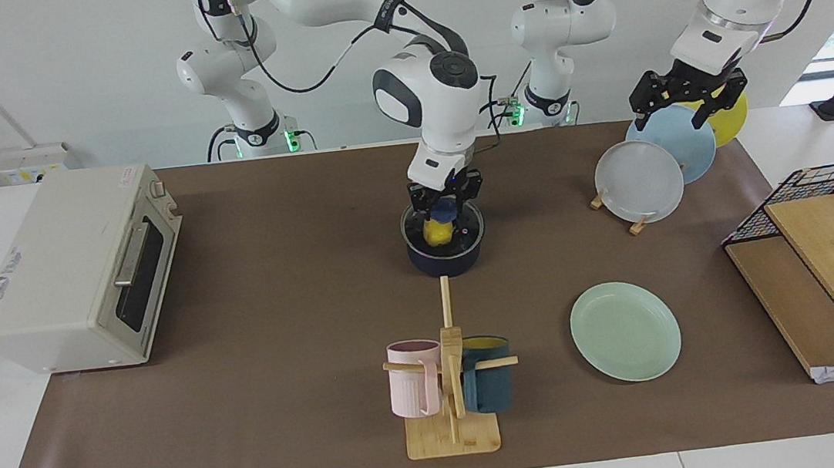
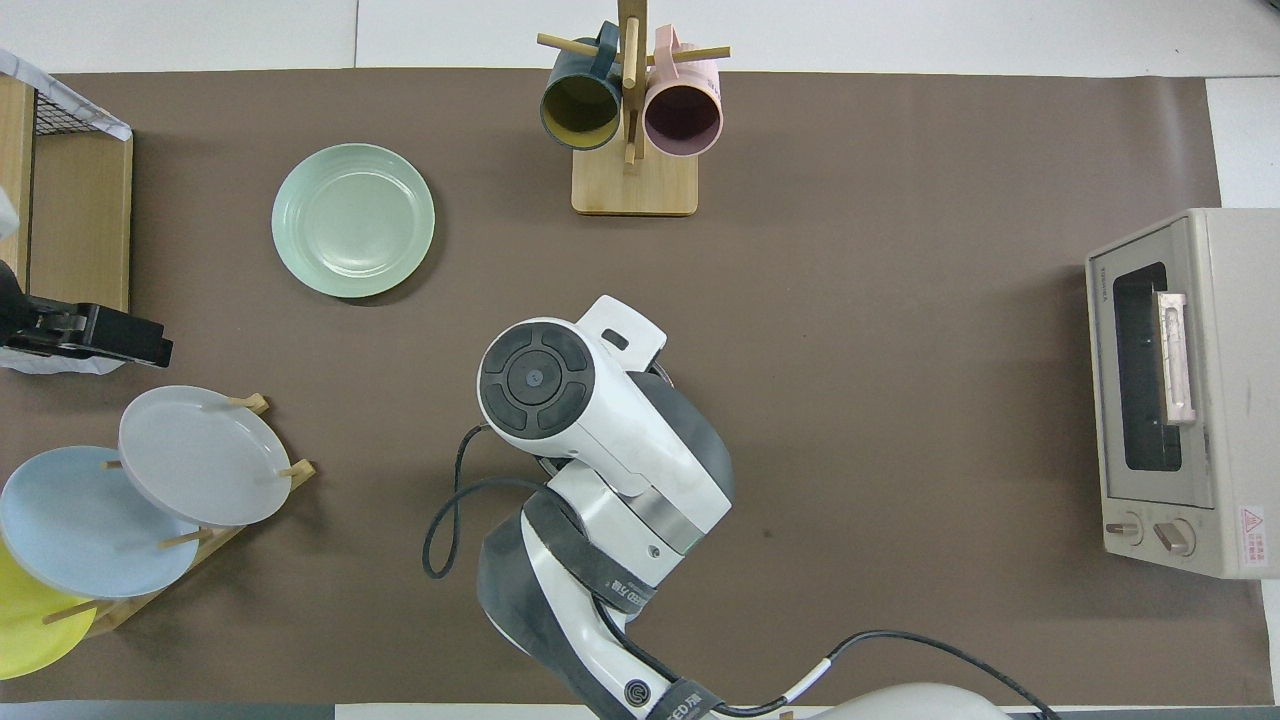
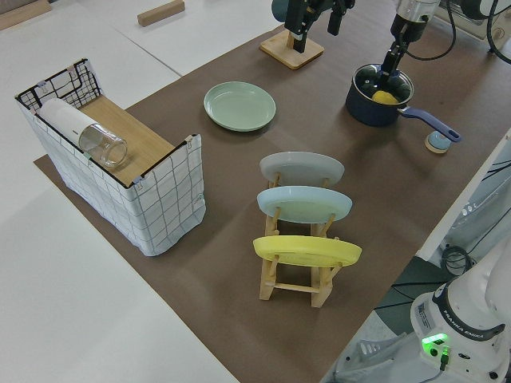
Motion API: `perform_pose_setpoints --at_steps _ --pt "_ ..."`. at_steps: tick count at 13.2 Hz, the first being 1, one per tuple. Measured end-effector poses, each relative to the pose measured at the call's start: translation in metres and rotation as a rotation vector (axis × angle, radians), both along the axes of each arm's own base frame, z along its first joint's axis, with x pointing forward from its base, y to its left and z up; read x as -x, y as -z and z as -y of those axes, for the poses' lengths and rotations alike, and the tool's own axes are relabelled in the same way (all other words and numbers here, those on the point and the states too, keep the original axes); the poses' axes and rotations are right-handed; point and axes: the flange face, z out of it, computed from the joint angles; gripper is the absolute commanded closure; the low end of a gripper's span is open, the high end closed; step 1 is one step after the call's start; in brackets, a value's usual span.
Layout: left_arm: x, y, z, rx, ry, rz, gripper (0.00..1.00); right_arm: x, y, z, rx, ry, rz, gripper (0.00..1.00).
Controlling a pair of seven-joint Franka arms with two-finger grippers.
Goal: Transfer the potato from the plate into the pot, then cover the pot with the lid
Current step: 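Carry the glass lid with the right gripper over the saucepan, then lower the glass lid onto the saucepan and open the right gripper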
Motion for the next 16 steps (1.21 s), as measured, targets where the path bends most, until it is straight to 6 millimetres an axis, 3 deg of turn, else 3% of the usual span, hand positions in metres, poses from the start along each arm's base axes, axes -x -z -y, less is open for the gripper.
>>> perform_pose_setpoints --at_steps 1,2,7,10,14,16 --pt "0.0 0.0 -0.002 0.0 -0.004 0.0 0.0 0.0 0.0 0.0 0.0 0.0 0.0 0.11" --pt "0.0 0.0 -0.004 0.0 -0.008 0.001 0.0 0.0 0.0 0.0 0.0 0.001 0.0 0.0" --pt "0.0 0.0 -0.007 0.0 -0.013 -0.003 0.0 -0.009 0.001 0.009 -0.001 0.019 0.002 0.0" --pt "0.0 -0.001 -0.007 0.0 -0.013 0.0 0.0 -0.023 -0.013 0.027 -0.015 0.053 0.019 0.0" --pt "0.0 -0.003 -0.006 0.001 -0.012 0.004 0.0 -0.036 -0.058 0.076 -0.001 0.12 0.005 0.0" --pt "0.0 -0.003 -0.004 0.0 -0.008 0.004 0.0 -0.047 -0.084 0.125 0.018 0.111 -0.025 0.0"
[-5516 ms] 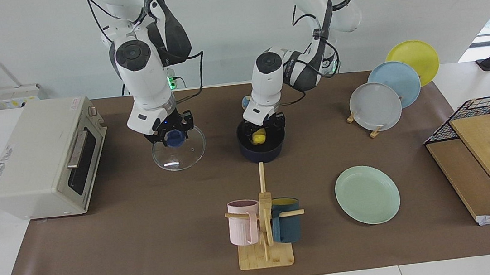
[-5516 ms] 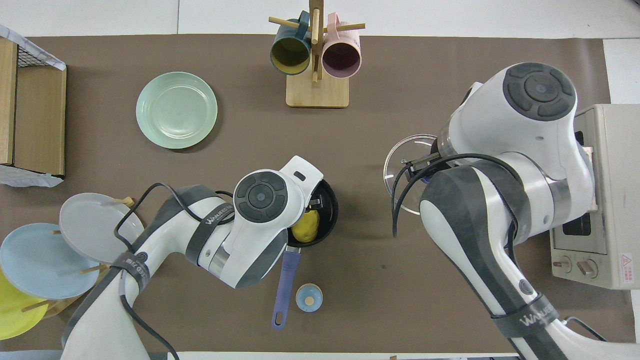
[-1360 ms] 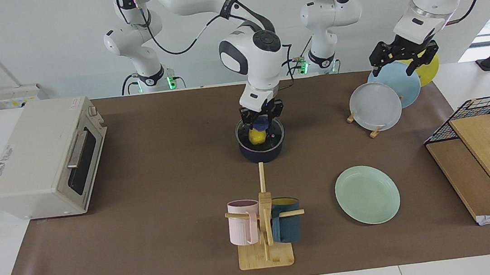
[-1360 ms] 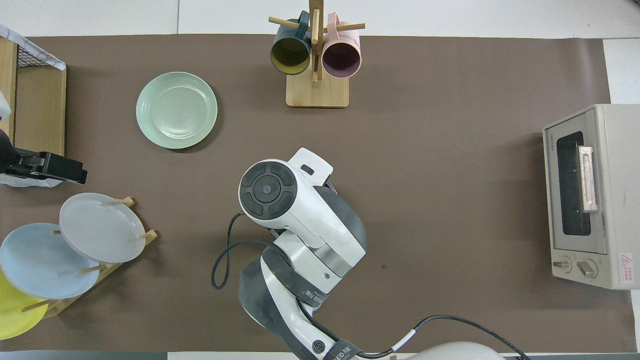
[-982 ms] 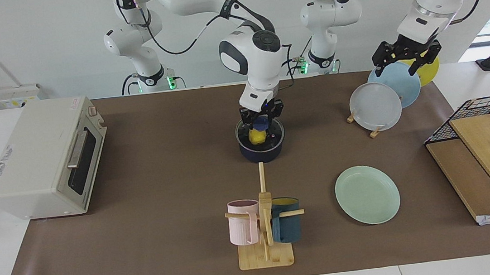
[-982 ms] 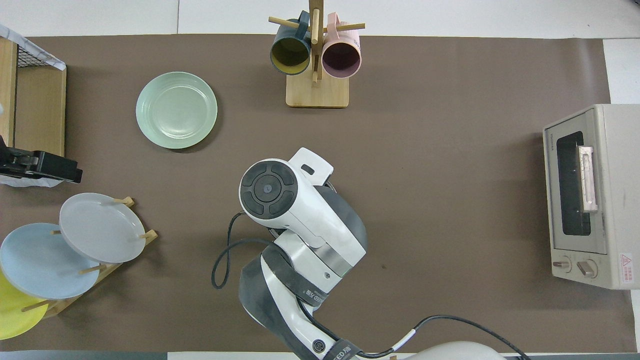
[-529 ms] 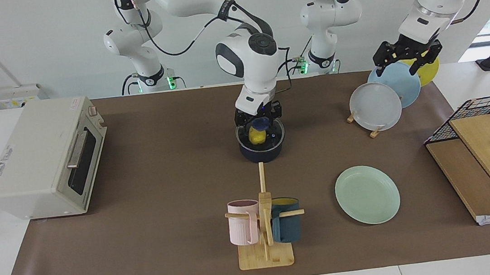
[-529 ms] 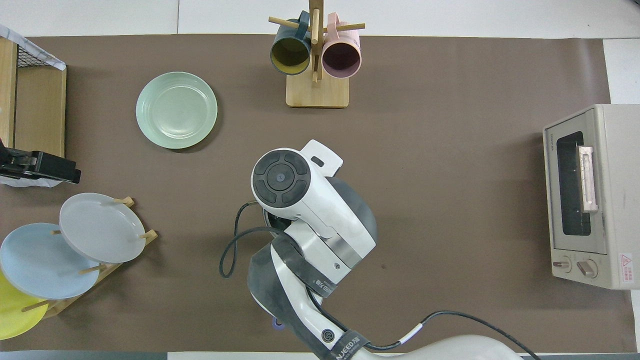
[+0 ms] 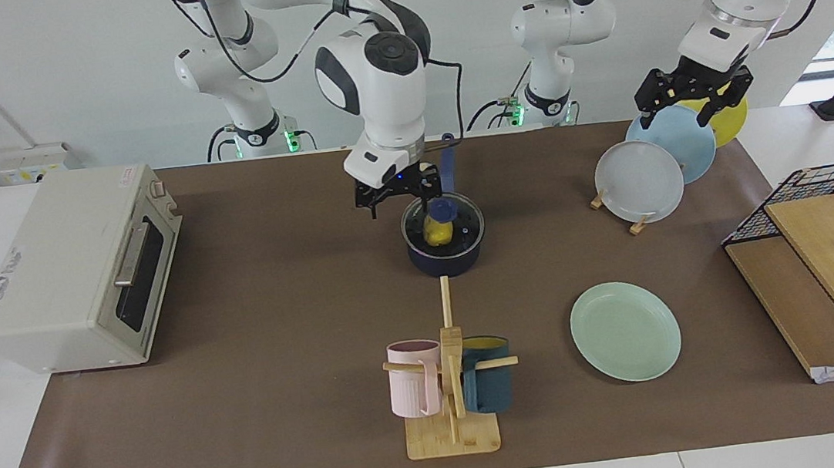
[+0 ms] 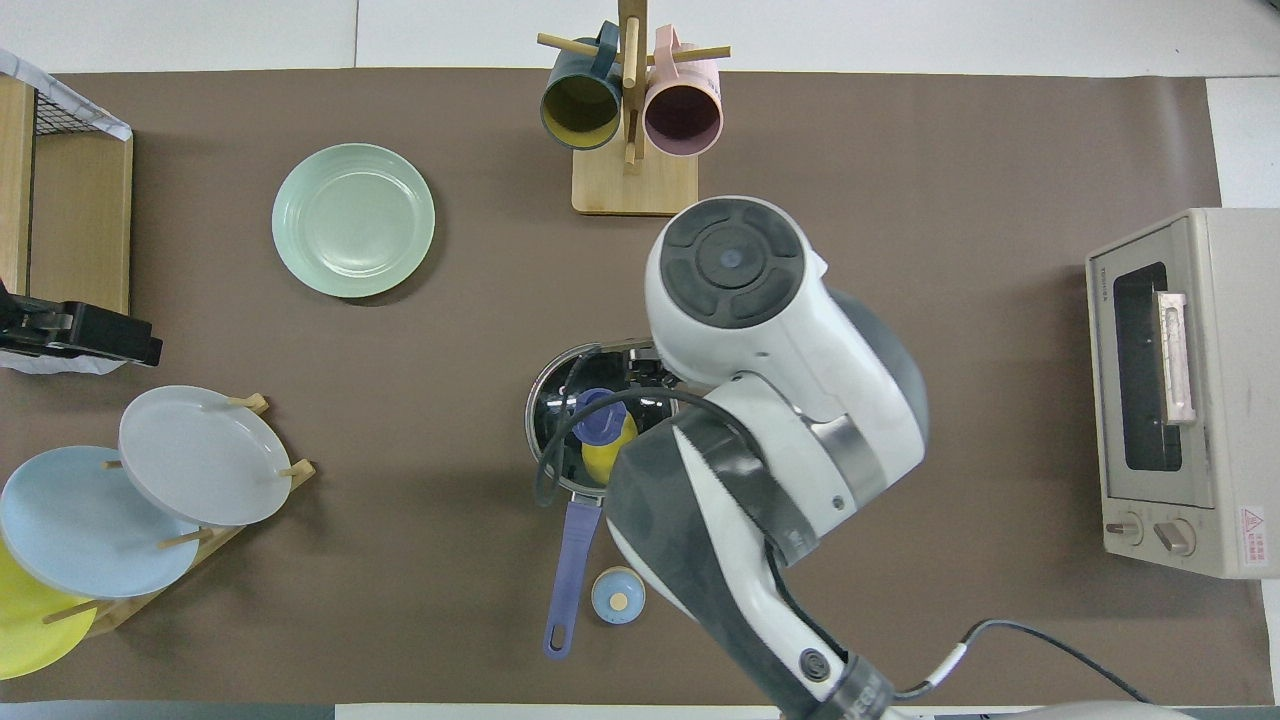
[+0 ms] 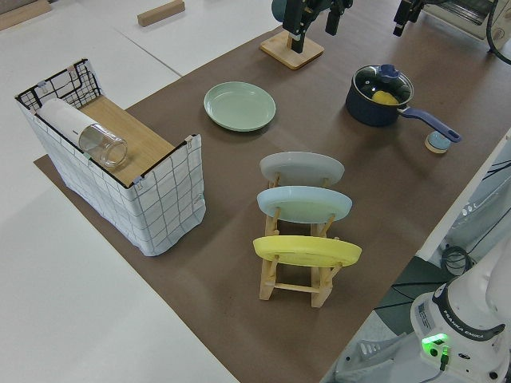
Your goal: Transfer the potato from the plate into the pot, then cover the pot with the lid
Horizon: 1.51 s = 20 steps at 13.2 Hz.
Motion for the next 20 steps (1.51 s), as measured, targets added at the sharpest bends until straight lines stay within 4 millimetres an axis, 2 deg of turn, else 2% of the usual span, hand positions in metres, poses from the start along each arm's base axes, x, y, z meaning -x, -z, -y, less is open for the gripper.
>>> perform_pose_setpoints --at_steps 2,5,7,8,10,13,16,20 --pt "0.0 0.0 0.0 0.0 -0.001 0.0 0.0 -0.017 -0.018 0.062 0.006 -0.033 -0.033 0.0" --pt "0.0 -0.001 -0.002 0.0 -0.003 0.002 0.0 -0.045 -0.019 0.153 0.001 -0.038 -0.074 0.0" --pt "0.002 -0.005 -0.002 0.001 -0.003 0.009 0.0 -0.053 -0.022 0.193 -0.007 -0.05 -0.082 0.0" --pt "0.004 -0.008 -0.002 0.002 -0.004 0.015 0.0 -0.055 -0.025 0.207 -0.011 -0.061 -0.078 0.0" --pt "0.008 -0.013 -0.006 0.002 -0.018 0.023 0.0 -0.055 -0.035 0.225 -0.018 -0.066 -0.063 0.0" --pt "0.009 -0.011 -0.014 0.002 -0.033 0.018 0.0 -0.052 -0.049 0.235 -0.02 -0.058 -0.04 0.0" --pt "0.009 -0.009 -0.014 0.002 -0.033 0.014 0.0 -0.045 -0.062 0.254 -0.019 -0.028 -0.045 0.0" --pt "0.009 -0.009 -0.013 0.002 -0.032 0.014 0.0 -0.041 -0.067 0.258 -0.018 -0.021 -0.057 0.0"
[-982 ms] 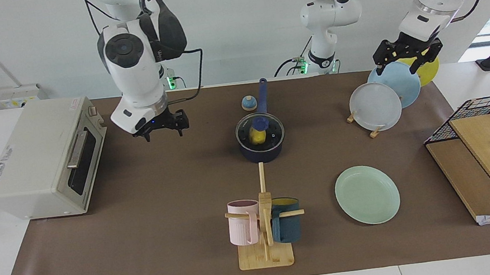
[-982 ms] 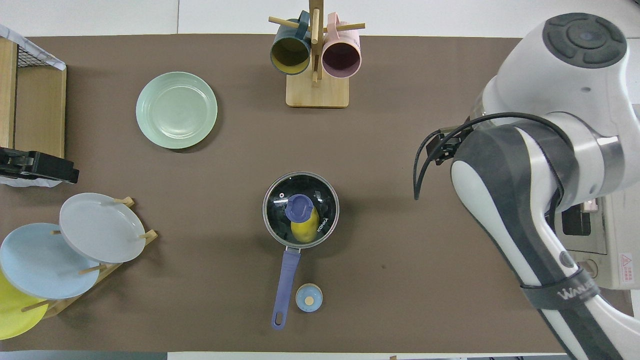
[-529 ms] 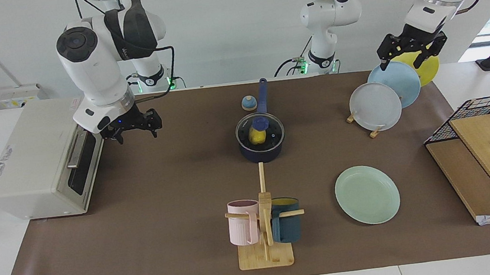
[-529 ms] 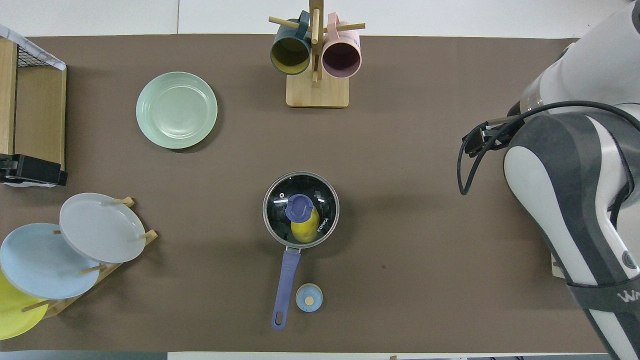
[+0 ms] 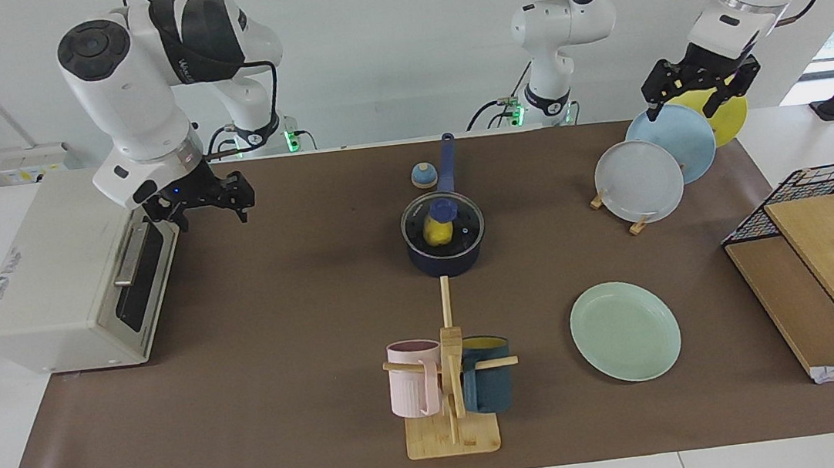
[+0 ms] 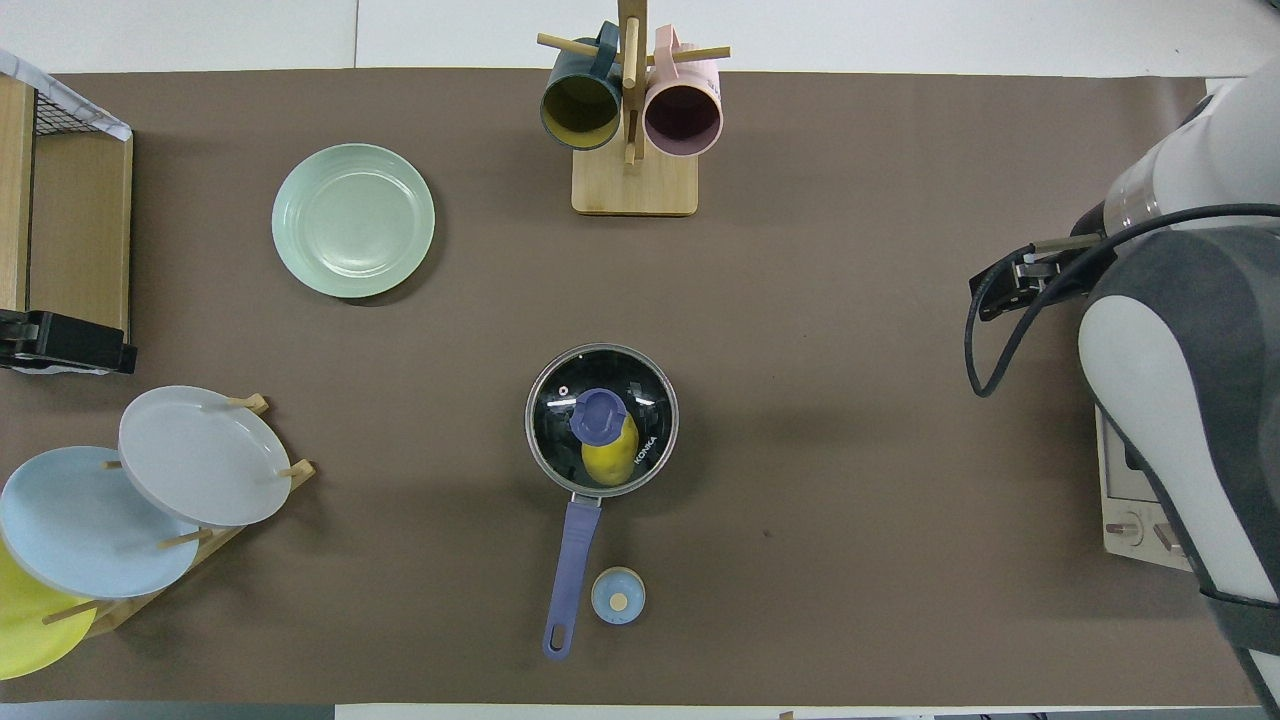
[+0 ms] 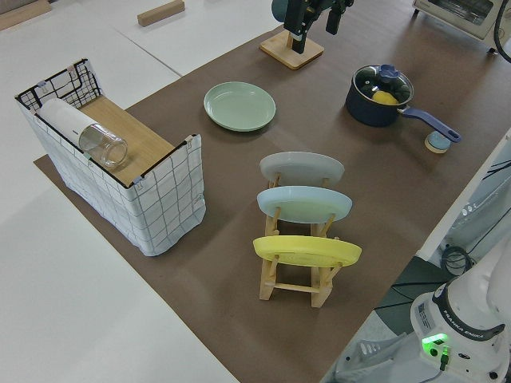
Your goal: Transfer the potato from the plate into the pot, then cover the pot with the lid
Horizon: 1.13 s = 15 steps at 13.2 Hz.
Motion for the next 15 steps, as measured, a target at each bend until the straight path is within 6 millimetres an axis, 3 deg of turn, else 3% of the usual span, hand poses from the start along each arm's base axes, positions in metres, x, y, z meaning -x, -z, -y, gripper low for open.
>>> perform_pose_setpoints --at_steps 4,9,15 --pt "0.0 0.0 0.0 0.0 0.0 0.0 0.0 0.004 -0.002 0.008 0.002 0.014 -0.021 0.0" --pt "0.0 0.0 0.0 0.0 0.0 0.0 0.0 0.022 -0.031 0.017 -0.001 0.026 0.005 0.0" --pt "0.0 0.0 0.0 0.0 0.001 0.001 0.0 0.021 -0.029 0.032 0.001 0.053 -0.001 0.0"
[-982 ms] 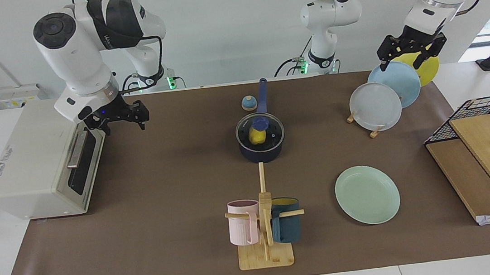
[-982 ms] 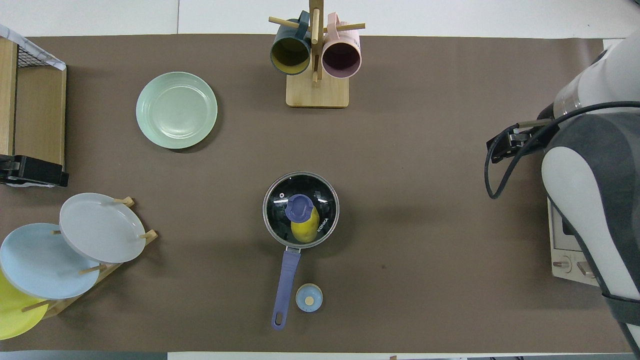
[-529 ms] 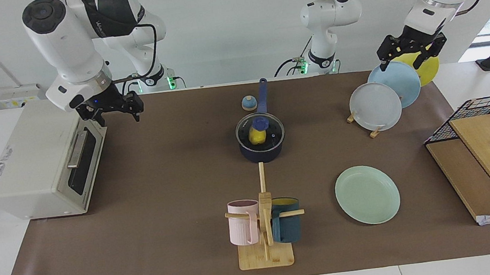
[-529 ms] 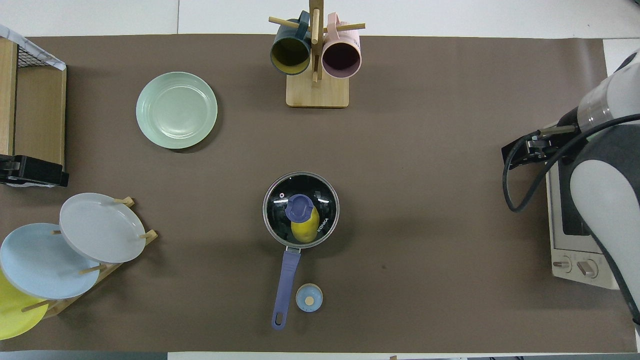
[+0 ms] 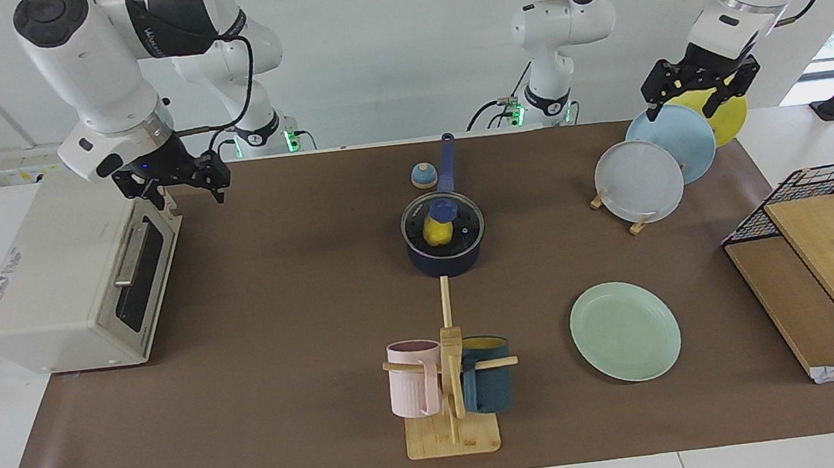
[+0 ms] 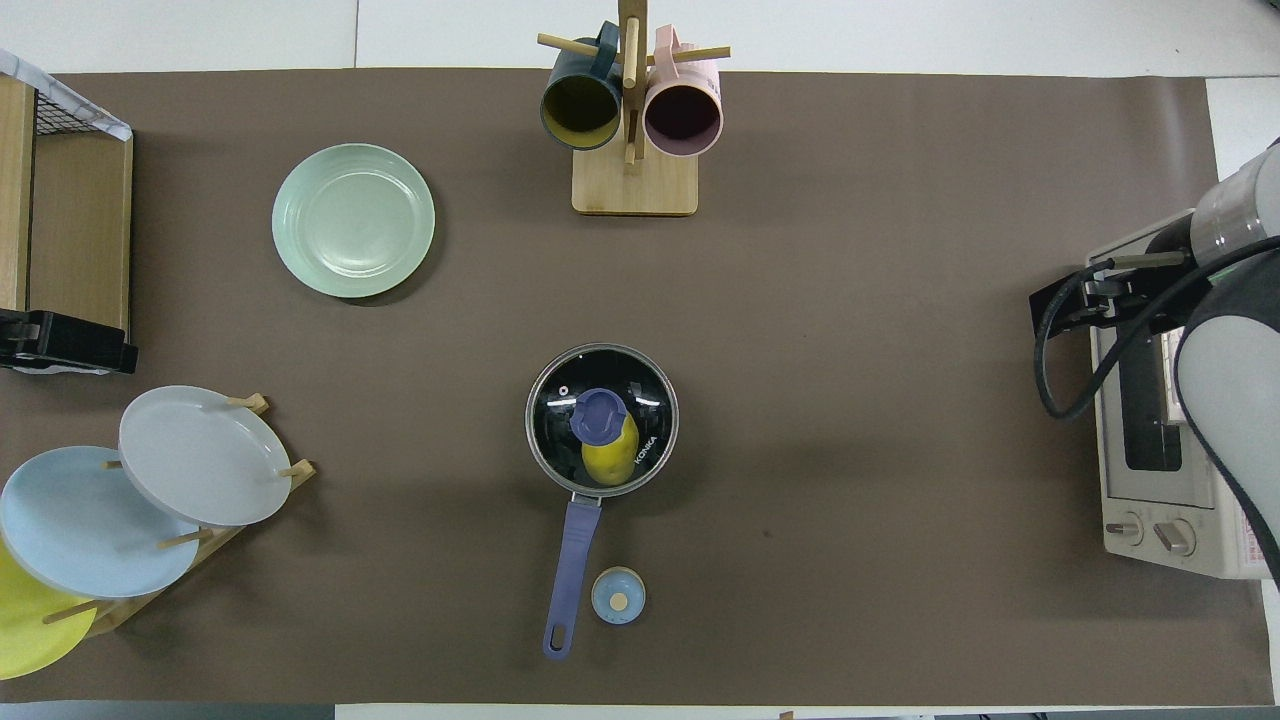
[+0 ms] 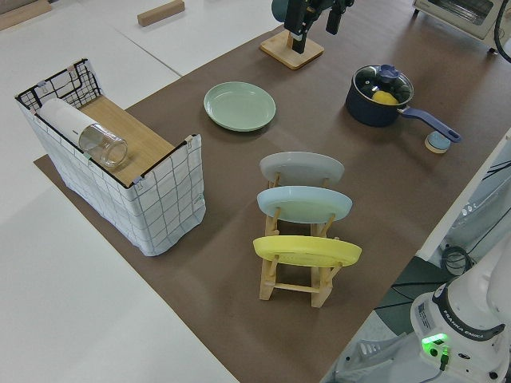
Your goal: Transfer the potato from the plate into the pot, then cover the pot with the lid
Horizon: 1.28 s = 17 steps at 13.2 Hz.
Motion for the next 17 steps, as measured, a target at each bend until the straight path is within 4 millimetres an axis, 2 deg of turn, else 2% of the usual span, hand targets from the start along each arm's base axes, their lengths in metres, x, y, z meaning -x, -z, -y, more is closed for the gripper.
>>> perform_pose_setpoints --at_steps 6,17 --pt "0.0 0.0 0.0 0.0 0.0 0.001 0.0 -0.001 0.0 0.038 -0.01 -0.015 -0.002 0.0" --pt "-0.001 -0.001 0.0 0.0 0.0 0.006 0.0 -0.001 -0.003 0.037 -0.011 -0.013 0.004 0.0"
